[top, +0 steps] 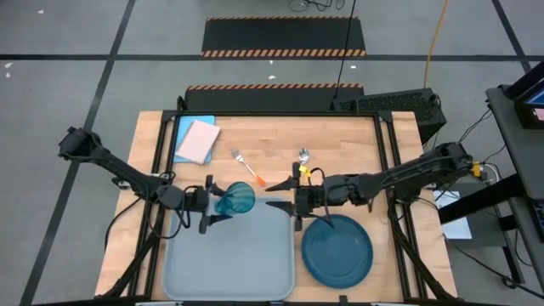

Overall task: Pick and place plate/cup/fork/spoon on tray
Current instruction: Put the blue cup on the gray tray

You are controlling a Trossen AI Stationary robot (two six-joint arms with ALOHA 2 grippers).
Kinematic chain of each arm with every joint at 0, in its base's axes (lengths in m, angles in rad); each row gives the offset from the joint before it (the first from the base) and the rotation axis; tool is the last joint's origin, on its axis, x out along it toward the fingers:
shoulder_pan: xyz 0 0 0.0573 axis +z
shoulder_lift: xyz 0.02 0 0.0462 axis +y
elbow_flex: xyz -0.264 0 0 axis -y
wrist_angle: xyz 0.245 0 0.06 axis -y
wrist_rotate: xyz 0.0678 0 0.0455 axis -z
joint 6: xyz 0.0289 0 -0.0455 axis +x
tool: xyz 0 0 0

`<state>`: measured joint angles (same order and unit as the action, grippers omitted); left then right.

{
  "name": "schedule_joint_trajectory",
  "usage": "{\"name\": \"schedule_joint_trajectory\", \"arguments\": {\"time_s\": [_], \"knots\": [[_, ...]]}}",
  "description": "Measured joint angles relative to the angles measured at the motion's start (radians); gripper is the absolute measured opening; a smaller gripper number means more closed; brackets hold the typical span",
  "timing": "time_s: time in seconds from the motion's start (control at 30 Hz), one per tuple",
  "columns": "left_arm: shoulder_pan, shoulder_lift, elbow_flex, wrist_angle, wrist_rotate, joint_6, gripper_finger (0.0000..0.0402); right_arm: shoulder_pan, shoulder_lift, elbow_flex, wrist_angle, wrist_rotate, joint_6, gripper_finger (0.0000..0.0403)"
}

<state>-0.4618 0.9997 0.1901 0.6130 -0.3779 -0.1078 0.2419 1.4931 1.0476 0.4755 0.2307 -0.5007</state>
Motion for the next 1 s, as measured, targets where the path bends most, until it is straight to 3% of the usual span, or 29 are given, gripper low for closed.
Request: {"name": "schedule_joint_trajectory", "arguments": {"time_s": [0.13,0.33,0.47,0.63,1.0], "knots": [[-0.030,0.000,-0.049,0.043,-0.001,-0.014,0.0337,-0.006,0.056,0.046,0.007,0.000,0.011,0.0162],[-0.063,0.000,-0.119,0.100,-0.017,-0.031,0.0314,-0.005,0.129,0.147,-0.024,-0.028,0.113,0.0162],[-0.077,0.000,-0.155,0.162,-0.052,-0.044,0.0316,-0.006,0.192,0.262,-0.193,-0.029,0.187,0.0162],[-0.093,0.000,-0.159,0.180,-0.066,-0.019,0.0325,-0.004,0.271,0.369,-0.370,-0.107,0.234,0.0162],[-0.098,0.000,-0.159,0.182,-0.069,-0.007,0.0327,-0.007,0.293,0.399,-0.438,-0.130,0.227,0.0184]]}}
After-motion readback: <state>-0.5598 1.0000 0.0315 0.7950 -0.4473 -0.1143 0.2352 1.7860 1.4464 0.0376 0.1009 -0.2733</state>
